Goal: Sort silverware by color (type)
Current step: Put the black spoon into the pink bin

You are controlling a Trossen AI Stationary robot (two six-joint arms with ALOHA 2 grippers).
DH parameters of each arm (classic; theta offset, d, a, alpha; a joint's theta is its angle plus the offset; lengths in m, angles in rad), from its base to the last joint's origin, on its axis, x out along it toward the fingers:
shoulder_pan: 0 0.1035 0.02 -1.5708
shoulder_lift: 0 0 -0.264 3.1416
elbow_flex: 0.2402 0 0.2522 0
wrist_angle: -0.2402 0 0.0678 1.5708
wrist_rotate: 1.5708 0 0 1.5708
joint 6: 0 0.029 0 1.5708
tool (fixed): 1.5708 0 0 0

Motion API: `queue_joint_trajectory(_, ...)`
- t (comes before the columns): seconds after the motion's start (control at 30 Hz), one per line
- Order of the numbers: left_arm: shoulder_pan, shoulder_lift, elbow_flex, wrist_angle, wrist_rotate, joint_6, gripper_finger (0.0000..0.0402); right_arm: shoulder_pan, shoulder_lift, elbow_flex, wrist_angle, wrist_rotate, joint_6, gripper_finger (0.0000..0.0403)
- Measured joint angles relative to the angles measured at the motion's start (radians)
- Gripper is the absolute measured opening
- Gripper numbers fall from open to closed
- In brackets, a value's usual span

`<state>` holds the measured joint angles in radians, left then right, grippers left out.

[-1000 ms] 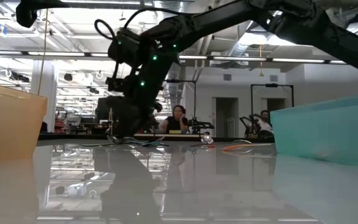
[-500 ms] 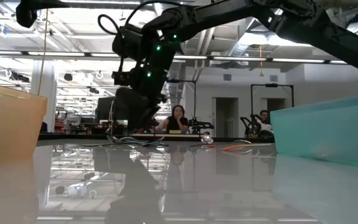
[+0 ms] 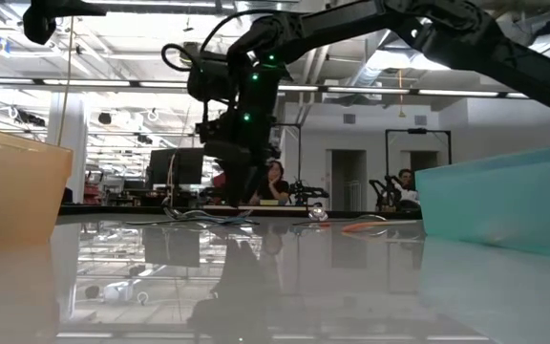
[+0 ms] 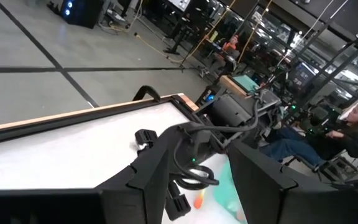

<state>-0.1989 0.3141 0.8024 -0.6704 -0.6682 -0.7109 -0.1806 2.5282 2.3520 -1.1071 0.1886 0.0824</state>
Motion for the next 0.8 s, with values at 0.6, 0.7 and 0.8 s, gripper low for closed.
queue_joint_trajectory(0.6, 0.0, 0.0, 0.0, -0.021, 0.009, 0.0, 0.0151, -0.002, -0.073, -0.001, -0.473, 0.214, 0.149, 0.0225)
queue_joint_trajectory(0.7, 0.0, 0.0, 0.0, -0.023, 0.01, 0.0, 0.0151, 0.03, -0.143, -0.062, -0.456, 0.219, 0.13, 0.0225)
queue_joint_trajectory(0.8, 0.0, 0.0, 0.0, -0.039, 0.031, 0.0, 0.0151, 0.075, -0.278, -0.18, -0.453, 0.228, 0.158, 0.0225)
